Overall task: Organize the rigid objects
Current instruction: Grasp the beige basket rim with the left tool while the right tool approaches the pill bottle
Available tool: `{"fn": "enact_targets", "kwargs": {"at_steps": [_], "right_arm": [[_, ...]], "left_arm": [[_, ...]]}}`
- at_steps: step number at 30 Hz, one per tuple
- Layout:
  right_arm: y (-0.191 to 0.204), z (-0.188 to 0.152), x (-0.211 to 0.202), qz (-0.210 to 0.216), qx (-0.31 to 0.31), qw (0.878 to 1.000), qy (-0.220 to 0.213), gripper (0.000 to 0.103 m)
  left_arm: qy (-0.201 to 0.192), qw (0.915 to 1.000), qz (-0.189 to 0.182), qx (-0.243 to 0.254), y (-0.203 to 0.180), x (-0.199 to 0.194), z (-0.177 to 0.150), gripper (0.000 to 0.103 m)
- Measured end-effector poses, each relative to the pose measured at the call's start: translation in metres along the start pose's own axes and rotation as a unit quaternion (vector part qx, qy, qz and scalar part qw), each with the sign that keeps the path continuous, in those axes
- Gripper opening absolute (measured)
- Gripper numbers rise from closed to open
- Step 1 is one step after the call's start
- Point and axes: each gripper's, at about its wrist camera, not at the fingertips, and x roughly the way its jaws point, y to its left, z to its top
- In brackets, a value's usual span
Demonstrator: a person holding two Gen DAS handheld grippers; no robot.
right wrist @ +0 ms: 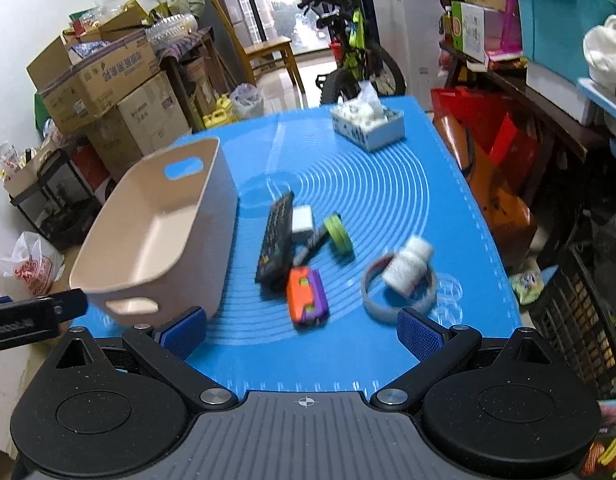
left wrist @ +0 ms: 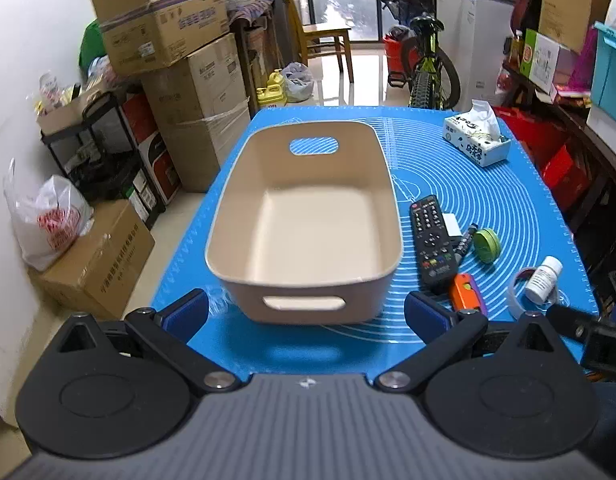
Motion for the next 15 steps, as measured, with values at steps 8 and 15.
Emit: {"fn": "enact_targets", "kwargs": {"at_steps": [8,15], "right_arm": [[-0.009,0.034,0.027,-0.022,0.025,0.999,-0.016,0.100],[-0.026,0.044,0.066,-0.074,0.052,0.996,0.000,0.100]], "left_arm": [[0.004,1.0000,-0.004,-0.006,0.025,0.027,0.031,0.102],[0.031,0.9986,0.004,-0.041,0.062,0.081,0.053,0.102]]}}
